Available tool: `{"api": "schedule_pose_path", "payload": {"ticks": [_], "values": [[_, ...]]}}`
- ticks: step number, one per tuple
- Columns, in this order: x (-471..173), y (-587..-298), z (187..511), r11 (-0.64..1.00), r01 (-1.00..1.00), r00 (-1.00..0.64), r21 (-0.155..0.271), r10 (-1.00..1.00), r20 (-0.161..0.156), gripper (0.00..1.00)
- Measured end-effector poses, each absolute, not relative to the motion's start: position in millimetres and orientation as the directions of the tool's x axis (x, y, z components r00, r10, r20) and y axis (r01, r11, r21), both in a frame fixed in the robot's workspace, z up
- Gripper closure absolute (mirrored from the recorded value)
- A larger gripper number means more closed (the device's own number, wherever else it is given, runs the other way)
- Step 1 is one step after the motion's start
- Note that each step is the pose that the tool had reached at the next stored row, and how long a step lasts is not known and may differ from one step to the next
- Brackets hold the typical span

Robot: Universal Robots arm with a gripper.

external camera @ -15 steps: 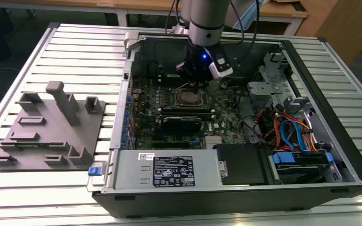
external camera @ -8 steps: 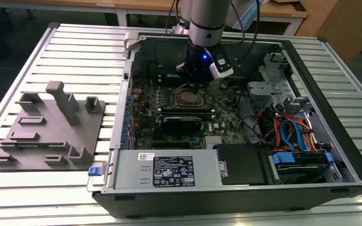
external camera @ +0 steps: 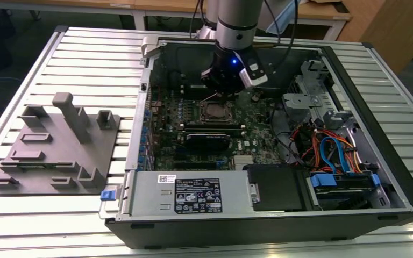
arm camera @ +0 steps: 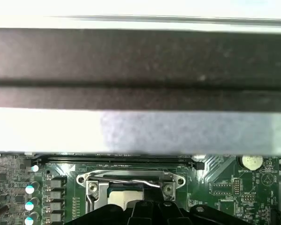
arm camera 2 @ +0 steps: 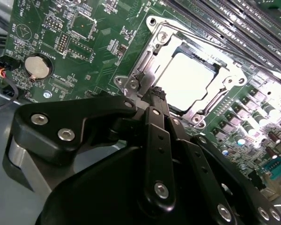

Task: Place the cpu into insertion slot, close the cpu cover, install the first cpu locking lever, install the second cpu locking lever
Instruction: 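Install the first cpu locking lever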

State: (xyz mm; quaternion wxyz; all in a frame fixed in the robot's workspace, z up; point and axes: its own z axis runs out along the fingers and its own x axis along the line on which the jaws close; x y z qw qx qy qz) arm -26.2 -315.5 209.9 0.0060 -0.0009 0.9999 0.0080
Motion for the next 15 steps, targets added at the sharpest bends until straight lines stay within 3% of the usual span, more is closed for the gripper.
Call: {"api": "schedule_pose_path", "payload": {"ticks": [15], "values": [[-57, -319, 216, 1.0, -0.002, -1.0, 0.016, -0.002, -0.025, 0.89]]}}
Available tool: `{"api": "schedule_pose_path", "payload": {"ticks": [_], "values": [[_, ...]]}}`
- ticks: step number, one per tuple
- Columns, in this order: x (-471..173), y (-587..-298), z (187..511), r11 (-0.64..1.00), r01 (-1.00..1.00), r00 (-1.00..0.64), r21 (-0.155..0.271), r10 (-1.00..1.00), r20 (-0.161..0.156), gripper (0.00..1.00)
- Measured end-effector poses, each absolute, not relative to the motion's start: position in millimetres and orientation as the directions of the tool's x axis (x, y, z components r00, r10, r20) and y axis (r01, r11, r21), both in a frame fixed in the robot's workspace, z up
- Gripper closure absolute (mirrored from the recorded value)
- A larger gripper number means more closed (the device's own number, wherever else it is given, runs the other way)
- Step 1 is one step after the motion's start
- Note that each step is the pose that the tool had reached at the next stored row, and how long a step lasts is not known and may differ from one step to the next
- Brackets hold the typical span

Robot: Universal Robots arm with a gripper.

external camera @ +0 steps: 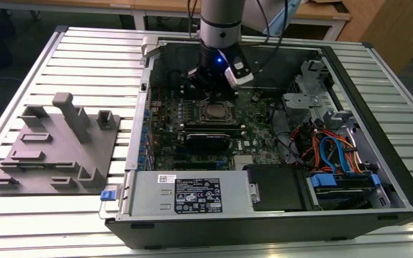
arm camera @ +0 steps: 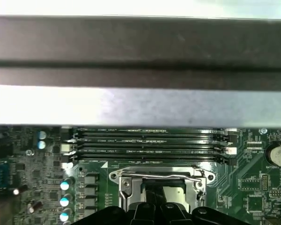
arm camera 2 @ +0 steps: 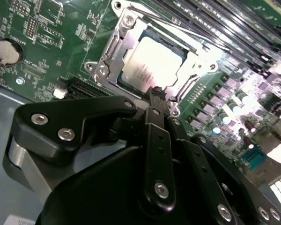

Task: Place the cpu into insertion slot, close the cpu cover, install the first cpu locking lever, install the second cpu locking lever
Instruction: 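Install the first cpu locking lever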

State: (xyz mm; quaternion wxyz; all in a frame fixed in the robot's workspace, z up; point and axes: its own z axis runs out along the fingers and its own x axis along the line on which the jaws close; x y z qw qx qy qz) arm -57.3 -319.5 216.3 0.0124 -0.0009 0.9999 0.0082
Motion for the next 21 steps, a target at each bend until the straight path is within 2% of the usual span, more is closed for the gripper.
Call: {"api": "schedule_pose_path", "payload": {"ticks": [5, 10, 21], "values": [[-58.0, -319.4, 221.2, 1.0, -0.002, -1.0, 0.022, -0.002, -0.025, 0.89], [-58.1, -319.2, 221.3, 0.998, -0.002, -1.0, 0.062, 0.0, -0.025, 0.89], [-57.9, -313.3, 221.3, 0.998, -0.004, -1.0, 0.064, -0.002, -0.025, 0.89]]}}
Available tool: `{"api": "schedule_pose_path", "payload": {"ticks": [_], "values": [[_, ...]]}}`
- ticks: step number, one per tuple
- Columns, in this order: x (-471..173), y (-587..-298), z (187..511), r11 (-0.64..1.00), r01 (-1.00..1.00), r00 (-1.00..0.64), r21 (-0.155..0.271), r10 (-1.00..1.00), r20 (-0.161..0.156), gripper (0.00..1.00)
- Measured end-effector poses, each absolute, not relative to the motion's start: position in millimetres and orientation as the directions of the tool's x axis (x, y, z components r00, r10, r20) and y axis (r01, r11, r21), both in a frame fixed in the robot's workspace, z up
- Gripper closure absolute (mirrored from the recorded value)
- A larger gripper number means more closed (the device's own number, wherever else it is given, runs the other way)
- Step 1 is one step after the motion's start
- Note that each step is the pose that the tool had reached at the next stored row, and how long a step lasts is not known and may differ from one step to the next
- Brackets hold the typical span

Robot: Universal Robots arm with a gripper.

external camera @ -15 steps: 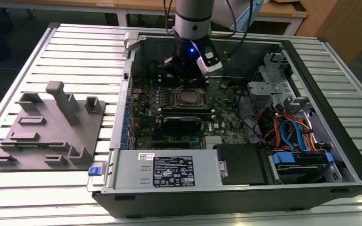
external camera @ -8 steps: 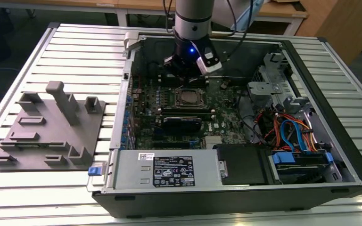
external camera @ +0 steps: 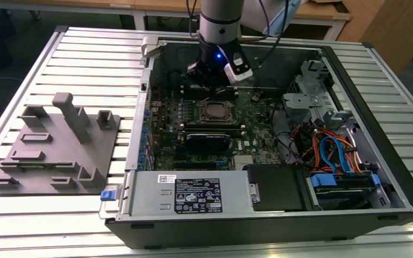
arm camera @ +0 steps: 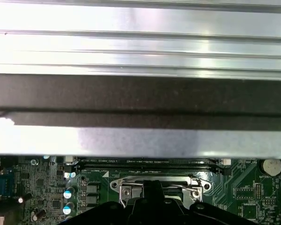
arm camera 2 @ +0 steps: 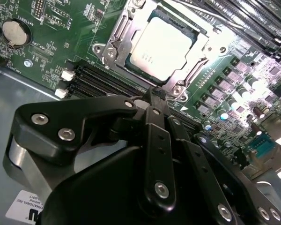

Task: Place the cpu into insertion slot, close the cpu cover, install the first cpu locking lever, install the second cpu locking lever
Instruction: 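Install the first cpu locking lever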

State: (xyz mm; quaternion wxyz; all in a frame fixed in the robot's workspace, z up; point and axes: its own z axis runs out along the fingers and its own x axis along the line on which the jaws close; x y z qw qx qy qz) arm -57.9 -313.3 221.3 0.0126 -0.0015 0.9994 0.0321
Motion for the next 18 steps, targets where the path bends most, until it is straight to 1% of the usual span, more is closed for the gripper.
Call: {"api": "schedule_pose_path", "payload": {"ticks": [18], "values": [[-44, -306, 220, 0.998, -0.006, -1.0, 0.065, -0.004, -0.025, 0.89]]}}
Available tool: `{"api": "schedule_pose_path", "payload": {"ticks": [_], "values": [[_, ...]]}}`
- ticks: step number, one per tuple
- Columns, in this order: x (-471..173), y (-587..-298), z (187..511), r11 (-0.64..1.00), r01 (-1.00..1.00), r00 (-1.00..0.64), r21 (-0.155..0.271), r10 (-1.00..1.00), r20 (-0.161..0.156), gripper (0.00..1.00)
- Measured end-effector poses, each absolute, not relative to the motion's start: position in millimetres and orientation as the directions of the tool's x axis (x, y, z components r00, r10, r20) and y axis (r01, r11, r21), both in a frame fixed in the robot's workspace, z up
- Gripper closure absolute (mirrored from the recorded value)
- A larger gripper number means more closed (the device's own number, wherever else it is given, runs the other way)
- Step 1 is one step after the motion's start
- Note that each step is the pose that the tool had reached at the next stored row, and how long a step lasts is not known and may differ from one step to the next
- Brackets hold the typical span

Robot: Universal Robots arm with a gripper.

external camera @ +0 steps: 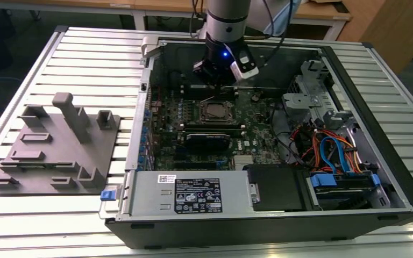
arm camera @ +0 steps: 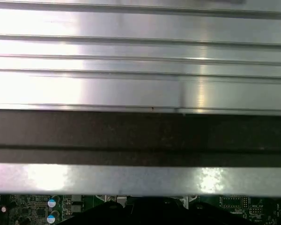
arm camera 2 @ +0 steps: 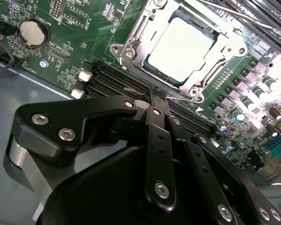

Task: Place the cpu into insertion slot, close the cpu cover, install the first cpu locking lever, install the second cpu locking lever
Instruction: 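Install the first cpu locking lever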

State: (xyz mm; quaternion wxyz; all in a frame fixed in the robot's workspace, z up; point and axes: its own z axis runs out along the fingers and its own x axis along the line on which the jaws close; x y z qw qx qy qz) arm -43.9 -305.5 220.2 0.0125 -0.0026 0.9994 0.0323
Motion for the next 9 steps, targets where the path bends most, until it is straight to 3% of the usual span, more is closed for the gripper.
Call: {"api": "schedule_pose_path", "payload": {"ticks": [9], "values": [[-38.9, -304.0, 218.3, 0.998, -0.006, -1.0, 0.065, -0.004, -0.025, 0.89]]}}
